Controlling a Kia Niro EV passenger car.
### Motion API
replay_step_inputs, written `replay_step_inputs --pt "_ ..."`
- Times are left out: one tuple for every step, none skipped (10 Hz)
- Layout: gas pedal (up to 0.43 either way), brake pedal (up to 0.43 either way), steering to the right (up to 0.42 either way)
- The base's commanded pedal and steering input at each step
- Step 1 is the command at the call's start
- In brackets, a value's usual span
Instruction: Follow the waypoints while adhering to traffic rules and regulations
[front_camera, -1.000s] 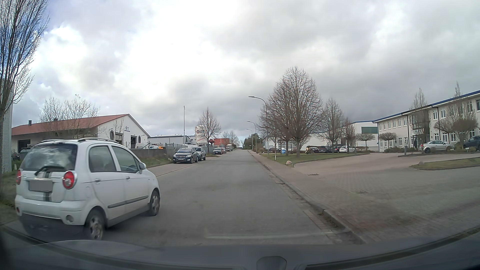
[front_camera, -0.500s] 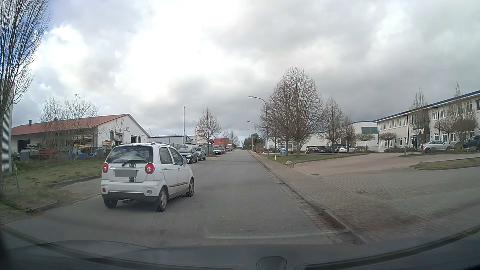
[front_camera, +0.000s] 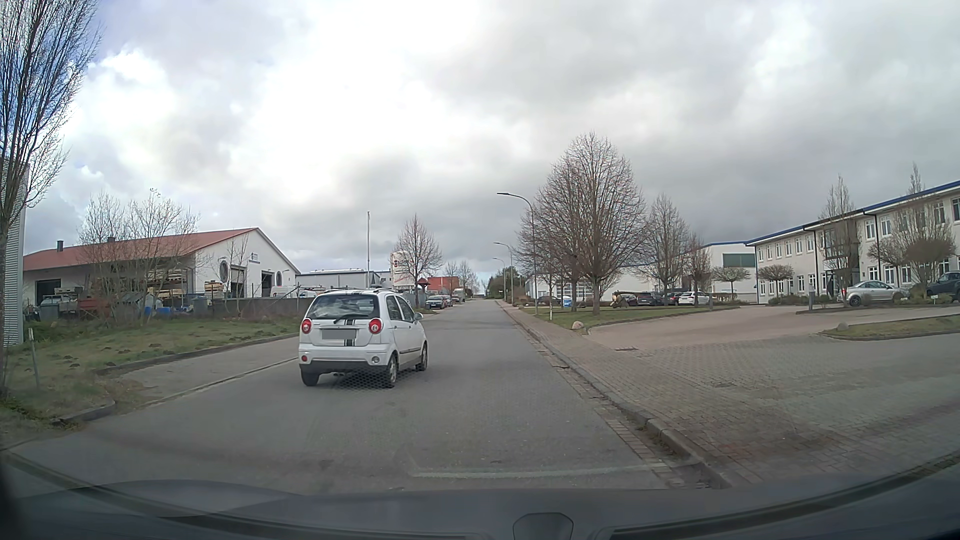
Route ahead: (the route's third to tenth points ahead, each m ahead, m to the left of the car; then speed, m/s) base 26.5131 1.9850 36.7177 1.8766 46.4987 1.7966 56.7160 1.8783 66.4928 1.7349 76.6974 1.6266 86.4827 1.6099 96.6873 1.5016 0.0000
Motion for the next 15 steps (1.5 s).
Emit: replay_step_inputs --pt "0.0 0.256 -0.012" --pt "0.0 0.256 -0.012" --pt "0.0 0.262 -0.012" --pt "0.0 0.256 -0.012" --pt "0.0 0.256 -0.012" --pt "0.0 0.256 -0.012" --pt "0.0 0.256 -0.012" --pt "0.0 0.256 -0.012" --pt "0.0 0.256 -0.012" --pt "0.0 0.256 -0.012" --pt "0.0 0.256 -0.012" --pt "0.0 0.256 -0.012" --pt "0.0 0.256 -0.012" --pt "0.0 0.256 -0.012" --pt "0.0 0.256 -0.012"
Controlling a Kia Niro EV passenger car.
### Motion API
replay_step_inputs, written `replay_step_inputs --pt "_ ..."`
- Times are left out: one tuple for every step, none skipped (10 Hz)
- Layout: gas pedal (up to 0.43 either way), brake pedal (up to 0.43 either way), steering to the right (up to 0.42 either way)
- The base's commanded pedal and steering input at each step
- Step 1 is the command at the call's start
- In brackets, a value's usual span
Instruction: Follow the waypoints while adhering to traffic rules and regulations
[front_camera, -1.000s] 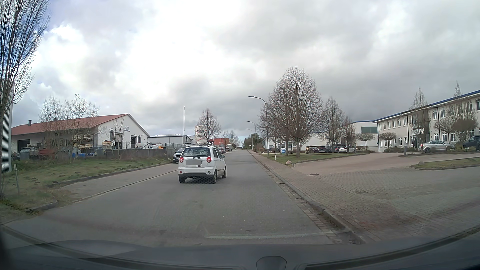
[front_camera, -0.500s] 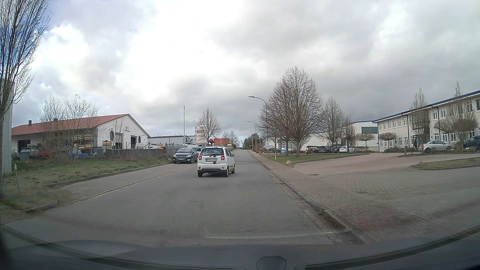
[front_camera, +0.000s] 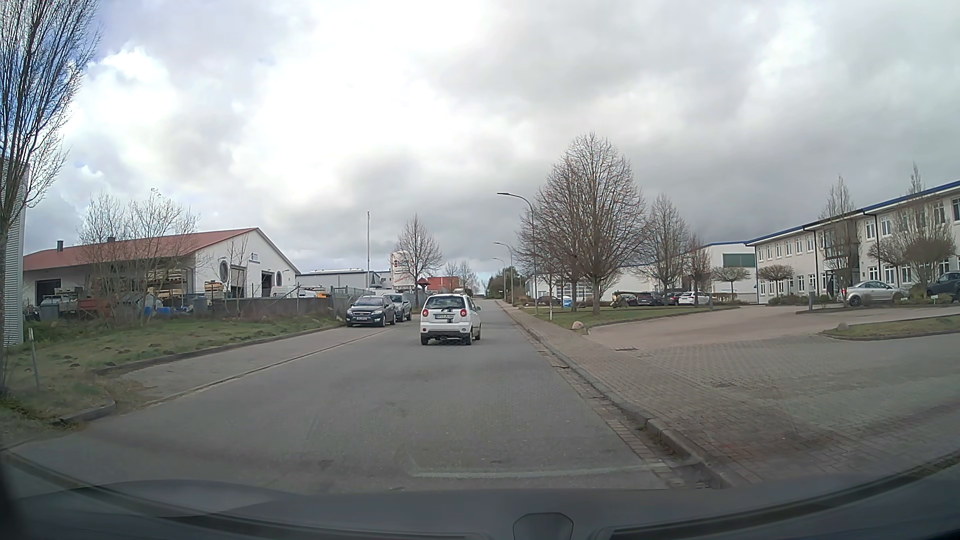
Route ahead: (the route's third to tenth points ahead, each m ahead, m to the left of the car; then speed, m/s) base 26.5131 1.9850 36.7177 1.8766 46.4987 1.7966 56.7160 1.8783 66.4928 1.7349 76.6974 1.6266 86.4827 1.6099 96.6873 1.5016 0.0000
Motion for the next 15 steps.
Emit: replay_step_inputs --pt "0.0 0.256 -0.012" --pt "0.0 0.256 -0.012" --pt "0.0 0.256 -0.012" --pt "0.0 0.256 -0.012" --pt "0.0 0.256 -0.012" --pt "0.0 0.244 -0.012" --pt "0.0 0.244 -0.012" --pt "0.0 0.244 -0.012" --pt "0.0 0.232 -0.012" --pt "0.0 0.238 -0.012" --pt "0.0 0.238 -0.012" --pt "0.0 0.226 -0.012" --pt "0.0 0.201 -0.012" --pt "0.0 0.091 -0.012" --pt "0.0 0.0 -0.012"
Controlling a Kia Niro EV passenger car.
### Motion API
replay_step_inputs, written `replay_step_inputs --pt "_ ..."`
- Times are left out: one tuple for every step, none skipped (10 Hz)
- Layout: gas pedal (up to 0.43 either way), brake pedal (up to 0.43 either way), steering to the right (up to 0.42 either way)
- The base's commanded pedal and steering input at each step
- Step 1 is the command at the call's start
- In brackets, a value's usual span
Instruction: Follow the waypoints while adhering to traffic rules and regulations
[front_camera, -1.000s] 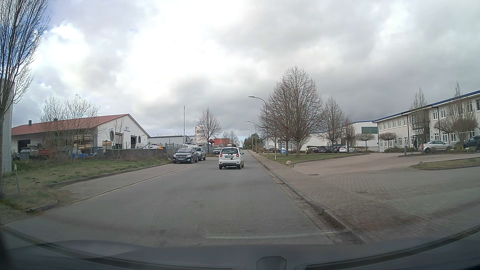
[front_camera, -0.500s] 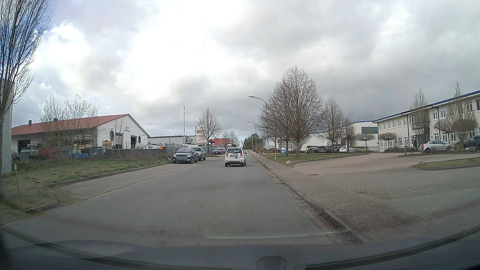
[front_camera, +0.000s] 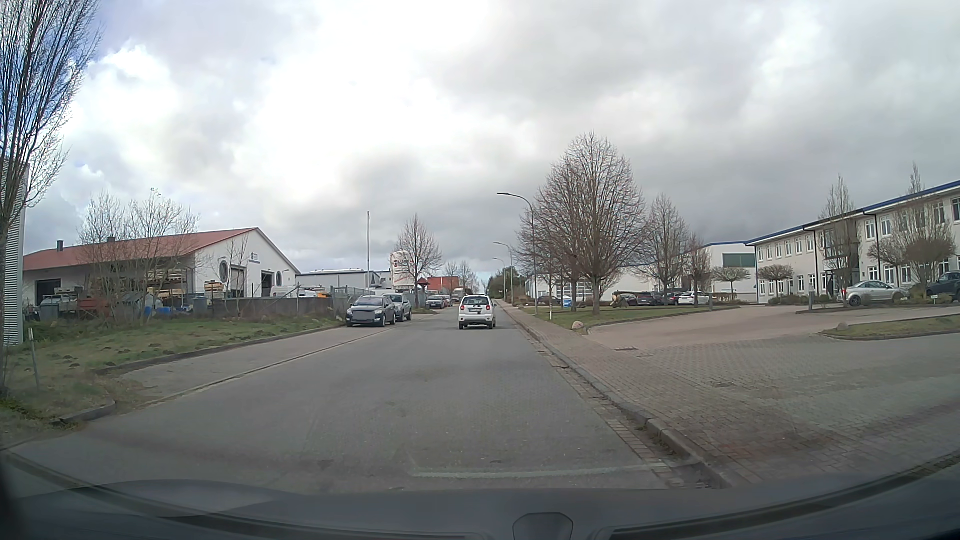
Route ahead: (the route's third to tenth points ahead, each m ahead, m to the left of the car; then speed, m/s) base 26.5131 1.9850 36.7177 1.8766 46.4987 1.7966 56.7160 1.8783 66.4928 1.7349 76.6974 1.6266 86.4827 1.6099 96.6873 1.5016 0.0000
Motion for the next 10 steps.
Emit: replay_step_inputs --pt "0.0 0.0 -0.012" --pt "0.0 0.0 -0.012" --pt "0.0 0.0 -0.013" --pt "0.0 0.0 -0.015" --pt "0.0 0.0 -0.016" --pt "0.0 0.0 -0.017" --pt "0.0 0.0 -0.016" --pt "0.0 0.0 -0.016" --pt "0.0 0.0 -0.016" --pt "0.0 0.0 -0.017"
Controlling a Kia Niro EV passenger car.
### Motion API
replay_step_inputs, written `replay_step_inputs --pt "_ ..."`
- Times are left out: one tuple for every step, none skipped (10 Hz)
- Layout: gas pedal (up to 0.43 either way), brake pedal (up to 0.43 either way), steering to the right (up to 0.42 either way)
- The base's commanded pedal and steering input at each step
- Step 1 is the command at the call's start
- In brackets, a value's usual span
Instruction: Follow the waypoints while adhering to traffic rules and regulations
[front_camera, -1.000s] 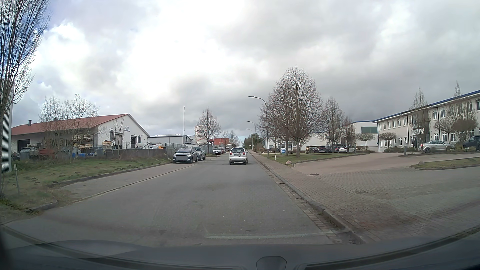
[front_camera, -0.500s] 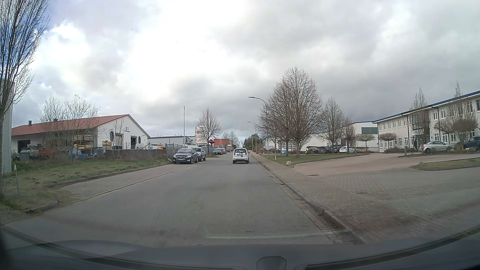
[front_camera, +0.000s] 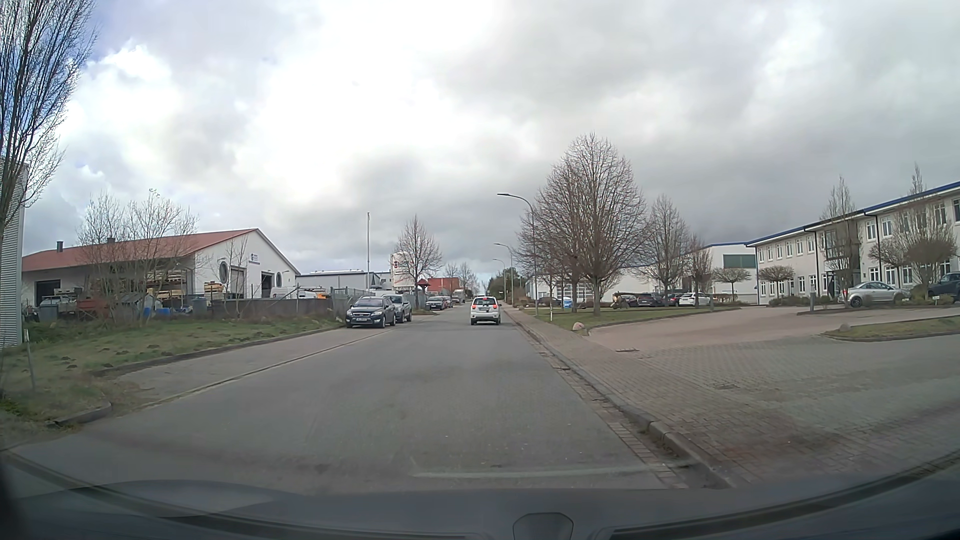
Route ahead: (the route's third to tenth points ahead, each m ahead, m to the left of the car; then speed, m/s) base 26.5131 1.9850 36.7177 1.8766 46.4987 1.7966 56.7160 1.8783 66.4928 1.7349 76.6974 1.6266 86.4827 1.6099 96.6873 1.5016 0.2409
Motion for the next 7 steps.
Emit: replay_step_inputs --pt "0.0 0.0 -0.021" --pt "0.0 0.0 -0.027" --pt "0.0 0.0 -0.031" --pt "0.0 0.0 -0.031" --pt "0.0 0.0 -0.031" --pt "0.0 0.0 -0.031" --pt "0.0 0.0 -0.031"
